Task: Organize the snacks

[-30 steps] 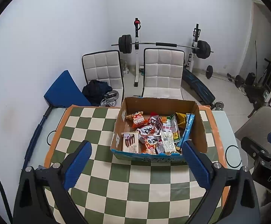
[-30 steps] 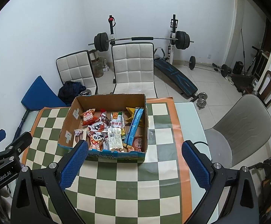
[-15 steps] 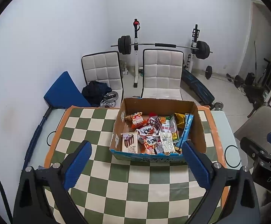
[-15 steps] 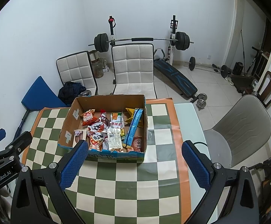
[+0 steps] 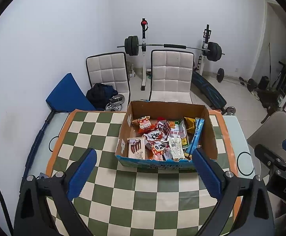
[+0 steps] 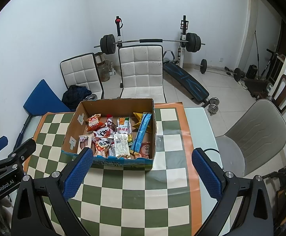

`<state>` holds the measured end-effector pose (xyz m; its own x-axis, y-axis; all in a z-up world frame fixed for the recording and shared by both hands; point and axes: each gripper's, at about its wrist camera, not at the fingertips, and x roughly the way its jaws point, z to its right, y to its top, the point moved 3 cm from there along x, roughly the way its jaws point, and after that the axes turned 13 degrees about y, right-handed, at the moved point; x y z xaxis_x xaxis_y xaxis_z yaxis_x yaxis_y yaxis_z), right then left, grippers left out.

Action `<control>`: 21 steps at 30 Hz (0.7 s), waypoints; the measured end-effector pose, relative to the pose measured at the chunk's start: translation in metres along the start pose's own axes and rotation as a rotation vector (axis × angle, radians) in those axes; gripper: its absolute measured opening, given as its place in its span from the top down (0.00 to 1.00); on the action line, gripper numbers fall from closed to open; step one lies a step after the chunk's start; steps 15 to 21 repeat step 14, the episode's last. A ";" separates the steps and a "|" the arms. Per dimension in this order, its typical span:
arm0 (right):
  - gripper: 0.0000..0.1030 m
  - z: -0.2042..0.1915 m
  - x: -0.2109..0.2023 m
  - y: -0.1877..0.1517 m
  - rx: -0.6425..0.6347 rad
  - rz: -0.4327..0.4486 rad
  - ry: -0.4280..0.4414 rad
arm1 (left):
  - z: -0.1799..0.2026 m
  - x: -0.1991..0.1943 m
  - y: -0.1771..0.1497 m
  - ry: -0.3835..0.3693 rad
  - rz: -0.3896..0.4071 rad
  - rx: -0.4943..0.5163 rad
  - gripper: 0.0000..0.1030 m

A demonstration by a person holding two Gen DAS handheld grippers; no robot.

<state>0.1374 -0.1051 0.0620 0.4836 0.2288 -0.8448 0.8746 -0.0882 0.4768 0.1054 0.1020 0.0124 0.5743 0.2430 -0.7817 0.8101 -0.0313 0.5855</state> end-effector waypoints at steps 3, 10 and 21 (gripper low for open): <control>0.01 0.000 -0.001 0.000 0.000 0.000 0.002 | 0.000 0.000 -0.001 -0.001 -0.002 -0.001 0.04; 0.01 0.000 -0.001 0.000 0.000 0.001 0.001 | 0.000 0.000 -0.003 0.013 0.003 0.005 0.04; 0.01 -0.001 -0.001 -0.001 -0.002 0.003 0.002 | 0.000 0.000 -0.004 0.008 0.003 0.005 0.04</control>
